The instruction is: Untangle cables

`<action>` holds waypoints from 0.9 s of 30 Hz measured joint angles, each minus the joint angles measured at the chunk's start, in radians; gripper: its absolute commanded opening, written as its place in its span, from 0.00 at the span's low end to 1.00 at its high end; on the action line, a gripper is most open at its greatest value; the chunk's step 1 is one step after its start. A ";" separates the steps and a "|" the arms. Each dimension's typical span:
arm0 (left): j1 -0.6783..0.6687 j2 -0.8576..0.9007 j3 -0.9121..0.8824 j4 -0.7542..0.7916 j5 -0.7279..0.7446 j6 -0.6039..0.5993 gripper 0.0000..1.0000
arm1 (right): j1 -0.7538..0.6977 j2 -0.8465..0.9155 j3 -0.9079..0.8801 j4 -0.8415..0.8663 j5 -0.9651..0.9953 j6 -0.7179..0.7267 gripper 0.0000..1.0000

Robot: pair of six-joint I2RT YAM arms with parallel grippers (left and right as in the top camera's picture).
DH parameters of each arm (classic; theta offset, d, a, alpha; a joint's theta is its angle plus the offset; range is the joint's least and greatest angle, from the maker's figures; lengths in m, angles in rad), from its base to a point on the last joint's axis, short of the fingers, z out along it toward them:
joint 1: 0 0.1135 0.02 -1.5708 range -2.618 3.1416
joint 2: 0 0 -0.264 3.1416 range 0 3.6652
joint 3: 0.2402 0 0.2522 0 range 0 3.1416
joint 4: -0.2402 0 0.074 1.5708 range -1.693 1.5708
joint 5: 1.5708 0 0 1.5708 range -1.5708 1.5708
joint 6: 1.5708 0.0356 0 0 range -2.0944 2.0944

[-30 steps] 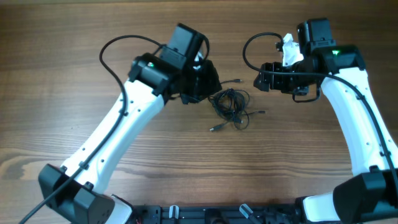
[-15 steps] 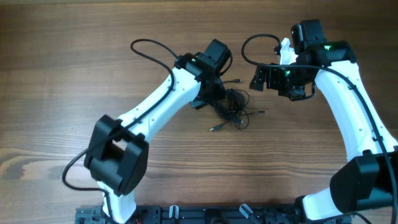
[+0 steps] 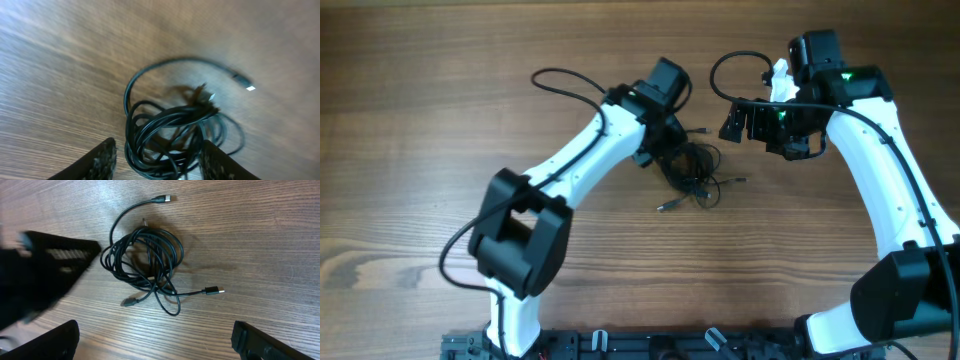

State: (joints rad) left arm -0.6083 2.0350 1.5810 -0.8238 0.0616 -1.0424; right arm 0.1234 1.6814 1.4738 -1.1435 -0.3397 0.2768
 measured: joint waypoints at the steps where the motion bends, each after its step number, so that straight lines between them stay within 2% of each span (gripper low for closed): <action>1: -0.008 0.015 0.000 0.000 0.001 -0.002 0.53 | 0.000 0.000 0.000 0.000 0.000 0.000 0.99; 6: -0.029 0.058 0.000 -0.002 0.010 -0.007 0.55 | 0.000 0.000 0.000 0.000 0.000 0.004 1.00; 13: -0.019 0.065 0.000 -0.002 0.010 -0.019 0.16 | 0.000 0.000 0.000 0.002 0.000 0.007 1.00; 16: -0.015 0.065 0.000 -0.002 0.003 -0.016 0.04 | 0.000 0.000 0.000 0.005 0.000 0.007 1.00; 22: -0.013 0.065 0.000 -0.002 -0.015 -0.009 0.04 | 0.000 0.000 0.000 0.006 0.000 0.007 1.00; 27: -0.013 0.061 0.000 -0.002 0.013 0.065 0.04 | 0.000 0.000 0.000 0.007 0.000 0.007 1.00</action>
State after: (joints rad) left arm -0.6216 2.0964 1.5814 -0.8253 0.0742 -0.9775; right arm 0.1234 1.6814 1.4738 -1.1366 -0.3397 0.2840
